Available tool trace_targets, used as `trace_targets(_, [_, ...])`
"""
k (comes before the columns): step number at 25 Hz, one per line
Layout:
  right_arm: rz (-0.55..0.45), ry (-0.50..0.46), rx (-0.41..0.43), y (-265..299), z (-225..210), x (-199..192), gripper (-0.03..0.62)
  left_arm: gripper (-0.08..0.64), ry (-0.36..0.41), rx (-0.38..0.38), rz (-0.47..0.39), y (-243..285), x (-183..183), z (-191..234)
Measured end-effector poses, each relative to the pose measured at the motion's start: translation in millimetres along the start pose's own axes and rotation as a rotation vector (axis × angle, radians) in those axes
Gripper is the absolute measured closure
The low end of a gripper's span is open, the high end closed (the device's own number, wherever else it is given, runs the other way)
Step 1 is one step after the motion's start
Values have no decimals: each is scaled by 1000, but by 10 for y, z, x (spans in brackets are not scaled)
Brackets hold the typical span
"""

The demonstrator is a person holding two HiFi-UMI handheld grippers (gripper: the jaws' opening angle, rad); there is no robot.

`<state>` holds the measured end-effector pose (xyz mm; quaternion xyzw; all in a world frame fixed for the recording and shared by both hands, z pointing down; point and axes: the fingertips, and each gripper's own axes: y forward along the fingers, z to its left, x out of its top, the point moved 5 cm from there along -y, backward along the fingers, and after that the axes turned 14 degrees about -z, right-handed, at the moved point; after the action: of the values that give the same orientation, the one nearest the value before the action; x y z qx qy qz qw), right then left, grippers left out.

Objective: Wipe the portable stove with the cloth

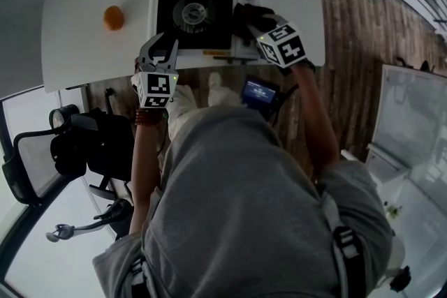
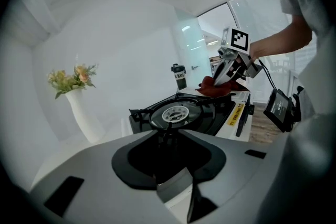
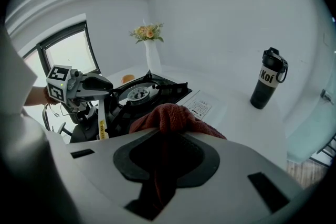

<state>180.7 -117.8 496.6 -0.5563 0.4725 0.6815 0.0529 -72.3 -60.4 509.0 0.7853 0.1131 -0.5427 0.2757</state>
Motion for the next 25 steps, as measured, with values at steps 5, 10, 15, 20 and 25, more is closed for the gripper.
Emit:
trace_targets(5, [-12, -5, -1, -96, 133, -82, 518, 420, 1, 16, 2, 10, 15, 8])
trace_targets(10, [-23, -2, -2, -199, 249, -166, 518, 420, 18, 36, 11, 15, 12, 5])
trace_targets(15, [-1, -42, 13, -299, 398, -257, 518, 420, 8, 25, 9, 21, 9, 11])
trace_targets(20, [4, 2, 14, -409, 490, -324, 520, 419, 13, 19, 3, 29, 6, 5])
trace_targets(25, [-18, 4, 39, -467, 507, -351, 520, 420, 8, 19, 8, 20, 12, -3])
